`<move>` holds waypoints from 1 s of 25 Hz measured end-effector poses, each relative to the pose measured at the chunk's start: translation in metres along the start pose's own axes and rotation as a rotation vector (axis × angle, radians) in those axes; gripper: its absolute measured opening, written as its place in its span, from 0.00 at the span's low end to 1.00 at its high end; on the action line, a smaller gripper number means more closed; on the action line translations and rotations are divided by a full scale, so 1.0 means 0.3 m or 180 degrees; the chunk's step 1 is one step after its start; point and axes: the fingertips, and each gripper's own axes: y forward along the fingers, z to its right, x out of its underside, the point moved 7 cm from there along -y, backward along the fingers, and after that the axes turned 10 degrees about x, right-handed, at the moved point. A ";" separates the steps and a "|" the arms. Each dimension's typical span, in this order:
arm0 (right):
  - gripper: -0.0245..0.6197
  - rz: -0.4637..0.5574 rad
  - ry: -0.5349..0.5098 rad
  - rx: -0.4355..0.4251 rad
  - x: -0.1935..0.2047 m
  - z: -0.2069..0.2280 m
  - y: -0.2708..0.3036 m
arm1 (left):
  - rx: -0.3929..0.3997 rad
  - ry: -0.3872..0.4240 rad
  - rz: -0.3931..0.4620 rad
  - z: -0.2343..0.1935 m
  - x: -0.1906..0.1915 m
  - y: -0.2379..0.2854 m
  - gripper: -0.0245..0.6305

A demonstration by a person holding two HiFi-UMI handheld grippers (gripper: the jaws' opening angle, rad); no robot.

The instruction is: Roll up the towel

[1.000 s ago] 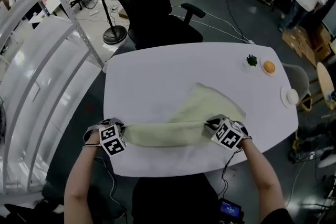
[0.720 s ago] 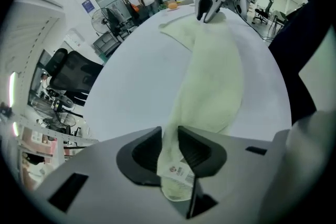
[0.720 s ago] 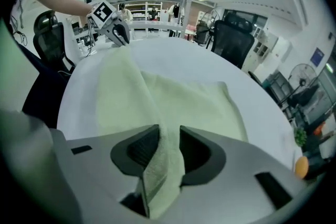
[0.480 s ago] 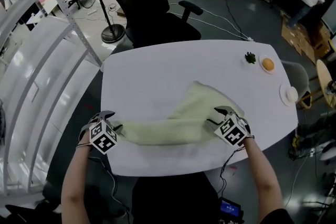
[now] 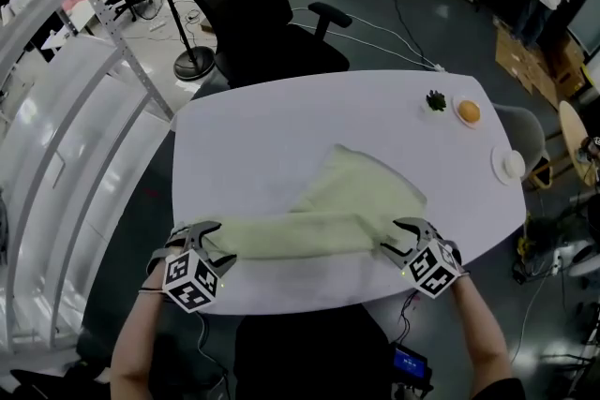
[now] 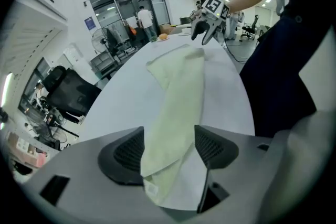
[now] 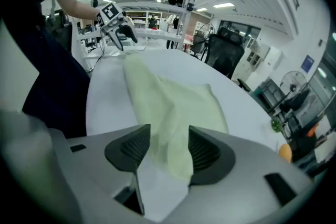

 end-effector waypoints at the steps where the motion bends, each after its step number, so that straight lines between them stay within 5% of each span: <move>1: 0.41 0.0009 -0.0036 -0.0066 0.010 -0.030 -0.004 | 0.0073 0.0042 0.0016 0.033 -0.020 0.019 0.54; 7: 0.41 -0.0039 -0.0213 -0.0397 0.084 -0.158 0.038 | 0.0384 0.0088 -0.0071 0.167 -0.061 0.153 0.54; 15: 0.41 -0.0228 -0.0357 -0.0446 0.198 -0.094 0.133 | 0.0420 0.0019 -0.0371 0.153 -0.038 0.252 0.53; 18: 0.42 -0.0197 -0.0367 -0.0566 0.210 -0.077 0.146 | 0.0295 0.0076 -0.0516 0.134 -0.033 0.275 0.43; 20: 0.42 -0.0170 -0.0396 -0.0629 0.210 -0.073 0.145 | 0.0171 0.0189 -0.0626 0.125 -0.030 0.281 0.27; 22: 0.37 -0.0164 -0.0491 -0.0596 0.212 -0.063 0.143 | 0.0124 0.0306 -0.0702 0.118 -0.031 0.282 0.22; 24: 0.17 -0.0177 -0.0637 -0.0453 0.219 -0.045 0.142 | 0.0121 0.0347 -0.0731 0.110 -0.033 0.280 0.19; 25: 0.15 -0.0184 -0.0711 -0.0398 0.223 -0.039 0.140 | 0.0108 0.0356 -0.0734 0.105 -0.033 0.275 0.18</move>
